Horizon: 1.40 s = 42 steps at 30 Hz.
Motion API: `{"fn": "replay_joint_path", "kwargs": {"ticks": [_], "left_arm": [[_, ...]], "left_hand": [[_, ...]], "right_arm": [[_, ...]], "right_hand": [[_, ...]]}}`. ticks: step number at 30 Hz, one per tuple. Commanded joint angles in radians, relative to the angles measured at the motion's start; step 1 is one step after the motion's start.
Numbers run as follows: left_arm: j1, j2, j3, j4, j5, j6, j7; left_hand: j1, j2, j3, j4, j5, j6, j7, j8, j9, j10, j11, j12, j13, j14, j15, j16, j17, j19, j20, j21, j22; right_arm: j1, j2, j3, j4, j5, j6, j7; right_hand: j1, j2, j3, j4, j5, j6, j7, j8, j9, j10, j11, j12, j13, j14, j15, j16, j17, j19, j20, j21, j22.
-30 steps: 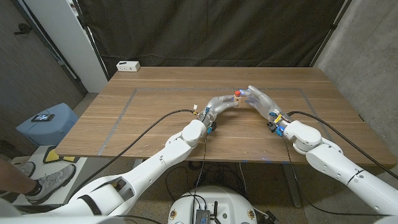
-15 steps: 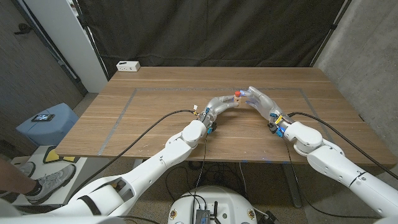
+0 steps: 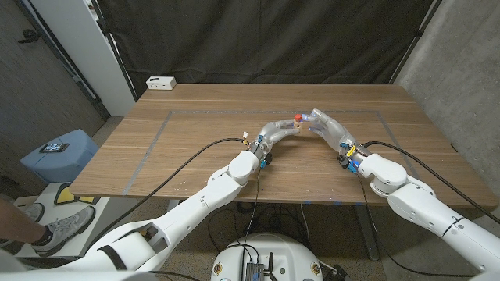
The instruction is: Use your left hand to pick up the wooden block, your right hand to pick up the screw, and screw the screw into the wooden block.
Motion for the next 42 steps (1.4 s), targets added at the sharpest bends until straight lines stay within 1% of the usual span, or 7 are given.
{"fn": "replay_joint_path", "kwargs": {"ticks": [1, 5, 13, 29, 40, 42], "left_arm": [[0.0, 0.001, 0.0, 0.002, -0.005, 0.0, -0.005], [-0.002, 0.0, 0.0, 0.005, -0.006, -0.002, -0.007], [-0.003, 0.0, -0.001, 0.007, -0.008, -0.002, -0.009], [-0.004, 0.001, -0.001, 0.007, -0.01, 0.004, -0.011], [-0.01, -0.002, -0.001, 0.015, -0.011, 0.003, -0.013], [-0.011, -0.002, -0.001, 0.016, -0.012, 0.003, -0.014]], "left_hand": [[-0.003, 0.003, 0.007, 0.0, 0.009, 0.014, 0.0, 0.008, 0.003, -0.001, -0.005, 0.01, 0.001, 0.002, -0.079, 0.006, 0.002, 0.001, 0.006, 0.004, 0.005], [-0.003, 0.003, 0.007, 0.0, 0.009, 0.013, 0.002, 0.008, 0.003, -0.001, -0.005, 0.01, 0.001, 0.002, -0.079, 0.006, 0.002, 0.001, 0.007, 0.004, 0.005], [-0.003, 0.003, 0.007, -0.001, 0.009, 0.014, 0.0, 0.008, 0.003, -0.002, -0.005, 0.01, 0.001, 0.002, -0.079, 0.006, 0.002, 0.001, 0.007, 0.004, 0.005], [-0.003, 0.004, 0.007, 0.0, 0.01, 0.013, 0.002, 0.007, 0.003, -0.001, -0.005, 0.01, 0.001, 0.0, -0.079, 0.006, 0.002, 0.001, 0.007, 0.004, 0.005], [-0.003, 0.004, 0.008, -0.001, 0.01, 0.013, 0.001, 0.007, 0.003, -0.001, -0.005, 0.01, 0.001, 0.001, -0.078, 0.006, 0.002, 0.001, 0.007, 0.004, 0.005], [-0.003, 0.003, 0.008, -0.001, 0.01, 0.013, 0.001, 0.008, 0.003, -0.001, -0.005, 0.01, 0.001, 0.001, -0.078, 0.006, 0.002, 0.001, 0.006, 0.004, 0.005]], "right_arm": [[-0.012, -0.012, 0.004, -0.019, -0.003, -0.008, 0.001], [-0.016, -0.016, 0.006, -0.027, 0.0, -0.014, 0.0], [-0.013, -0.025, 0.001, -0.026, 0.001, -0.009, 0.025], [0.001, -0.023, -0.007, -0.017, 0.012, -0.004, 0.054], [-0.017, -0.026, 0.015, -0.011, 0.038, 0.0, 0.044], [-0.019, -0.026, 0.018, -0.01, 0.037, 0.002, 0.04]], "right_hand": [[0.003, 0.005, 0.004, 0.0, 0.005, 0.01, 0.0, 0.0, 0.001, 0.001, -0.004, 0.002, 0.003, -0.07, -0.009, 0.008, 0.001, 0.008, 0.003, 0.004, 0.003], [0.003, 0.004, 0.004, 0.0, 0.005, 0.014, -0.001, 0.0, 0.001, 0.002, -0.005, 0.002, 0.003, -0.069, -0.009, 0.008, 0.001, 0.009, 0.004, 0.004, 0.003], [0.003, 0.004, 0.005, 0.0, 0.005, 0.019, -0.001, -0.001, 0.001, 0.008, -0.007, 0.003, 0.003, -0.068, -0.01, 0.008, 0.001, 0.011, 0.003, 0.004, 0.003], [0.001, 0.003, 0.006, -0.001, 0.005, 0.03, -0.003, -0.002, 0.001, 0.015, -0.01, 0.003, 0.003, -0.066, -0.012, 0.008, 0.001, 0.019, 0.001, 0.005, 0.003], [0.001, 0.003, 0.007, -0.001, 0.005, 0.041, -0.001, -0.002, 0.001, 0.023, -0.007, 0.004, 0.003, -0.063, -0.012, 0.009, 0.001, 0.023, 0.001, 0.004, 0.003], [0.0, 0.003, 0.007, -0.001, 0.005, 0.042, -0.001, -0.003, 0.001, 0.025, -0.007, 0.004, 0.003, -0.055, -0.011, 0.012, 0.001, 0.028, -0.005, 0.006, 0.003]]}}
